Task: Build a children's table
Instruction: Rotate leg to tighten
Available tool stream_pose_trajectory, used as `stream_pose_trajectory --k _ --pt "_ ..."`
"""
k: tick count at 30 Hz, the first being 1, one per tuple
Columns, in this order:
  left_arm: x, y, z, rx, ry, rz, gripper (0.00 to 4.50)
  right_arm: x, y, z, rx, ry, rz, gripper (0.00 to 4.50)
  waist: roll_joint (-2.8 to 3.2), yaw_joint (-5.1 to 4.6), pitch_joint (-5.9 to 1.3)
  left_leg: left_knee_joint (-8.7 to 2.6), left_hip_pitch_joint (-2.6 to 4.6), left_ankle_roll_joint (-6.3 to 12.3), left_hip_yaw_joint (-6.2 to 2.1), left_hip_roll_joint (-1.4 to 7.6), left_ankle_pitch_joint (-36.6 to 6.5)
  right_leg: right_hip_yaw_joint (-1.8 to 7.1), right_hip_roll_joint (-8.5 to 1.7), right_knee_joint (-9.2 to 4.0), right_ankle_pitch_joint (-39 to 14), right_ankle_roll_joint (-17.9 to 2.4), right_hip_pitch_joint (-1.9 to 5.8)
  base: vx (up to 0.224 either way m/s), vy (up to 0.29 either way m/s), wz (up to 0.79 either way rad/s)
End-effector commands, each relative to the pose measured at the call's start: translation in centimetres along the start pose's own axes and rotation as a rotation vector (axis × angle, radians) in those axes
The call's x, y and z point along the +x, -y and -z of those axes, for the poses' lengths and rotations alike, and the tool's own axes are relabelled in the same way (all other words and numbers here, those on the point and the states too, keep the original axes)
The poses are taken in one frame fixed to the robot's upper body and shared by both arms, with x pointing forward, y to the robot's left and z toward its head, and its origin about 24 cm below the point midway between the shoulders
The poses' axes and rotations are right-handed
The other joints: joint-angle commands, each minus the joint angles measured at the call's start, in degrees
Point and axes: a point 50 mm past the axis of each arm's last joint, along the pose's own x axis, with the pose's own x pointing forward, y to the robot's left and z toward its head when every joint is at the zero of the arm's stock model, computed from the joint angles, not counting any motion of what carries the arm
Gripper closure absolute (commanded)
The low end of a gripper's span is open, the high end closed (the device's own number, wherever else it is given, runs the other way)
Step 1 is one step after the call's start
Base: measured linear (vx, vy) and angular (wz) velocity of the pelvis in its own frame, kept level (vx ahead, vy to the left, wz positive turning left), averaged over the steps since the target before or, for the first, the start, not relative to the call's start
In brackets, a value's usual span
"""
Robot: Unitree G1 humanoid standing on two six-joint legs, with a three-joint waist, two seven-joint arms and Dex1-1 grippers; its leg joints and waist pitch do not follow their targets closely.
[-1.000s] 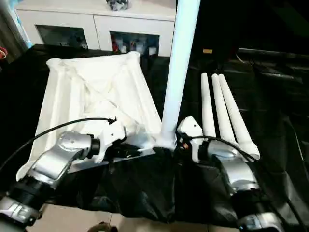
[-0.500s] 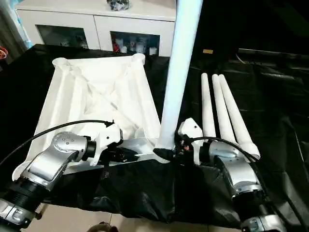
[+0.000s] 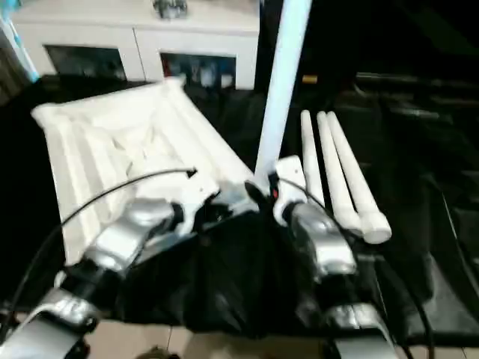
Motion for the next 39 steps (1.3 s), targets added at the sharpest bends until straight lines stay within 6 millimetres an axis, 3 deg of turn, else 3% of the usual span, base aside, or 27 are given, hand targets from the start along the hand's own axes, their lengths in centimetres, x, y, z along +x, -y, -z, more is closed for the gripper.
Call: stream_pose_trajectory --k 1,8,13,18,25,39 --pt "0.5 0.7 -2.6 0.026 0.120 0.032 4.50 0.7 -1.8 0.7 0.046 -0.021 -0.074 1.06 -0.24 0.31 -3.78 -3.87 0.80 1.92 -1.10 2.88 -7.2 2.54 -4.93 -4.34 -3.0 -12.3 2.90 0.000 0.000 0.00" --pt "-0.6 1.0 -1.8 0.080 0.132 0.123 4.50 0.1 -1.4 -0.7 -0.008 0.048 -0.199 0.49 -0.20 0.32 -3.56 -3.97 0.90 2.58 -1.06 3.06 -9.1 2.55 -5.08 -4.67 -5.5 -12.8 2.89 0.000 0.000 0.00" --pt "-1.8 0.9 -1.2 0.104 0.139 0.204 4.50 -1.7 -1.1 -0.7 -0.107 0.040 -0.384 0.49 -0.14 0.80 -3.59 -3.85 0.84 3.54 -1.00 3.14 -8.2 2.57 -4.97 -4.40 -3.4 -12.8 2.89 0.000 0.000 0.00" --pt "-3.3 0.3 -0.4 0.130 0.114 0.270 4.50 -4.1 -0.2 -0.1 -0.164 -0.029 -0.562 0.49 -0.19 1.49 -3.50 -3.89 1.00 3.71 -1.00 3.25 -9.2 2.61 -5.02 -4.64 -5.8 -12.5 2.82 0.000 0.000 0.00" --pt "-4.4 0.2 0.1 0.145 0.088 0.350 4.50 -5.6 0.0 0.3 -0.196 -0.087 -0.671 0.49 -0.18 1.66 -3.42 -4.00 0.92 3.48 -1.06 3.34 -9.8 2.60 -5.04 -4.66 -7.1 -12.7 2.72 0.000 0.000 0.00" --pt "-5.1 0.0 0.7 0.155 0.048 0.399 4.50 -6.2 -0.7 0.9 -0.203 -0.140 -0.768 1.61 -0.11 2.44 -3.54 -3.89 1.09 3.18 -1.01 3.33 -9.1 2.55 -5.00 -4.49 -6.3 -13.0 2.55 0.000 0.000 0.00"
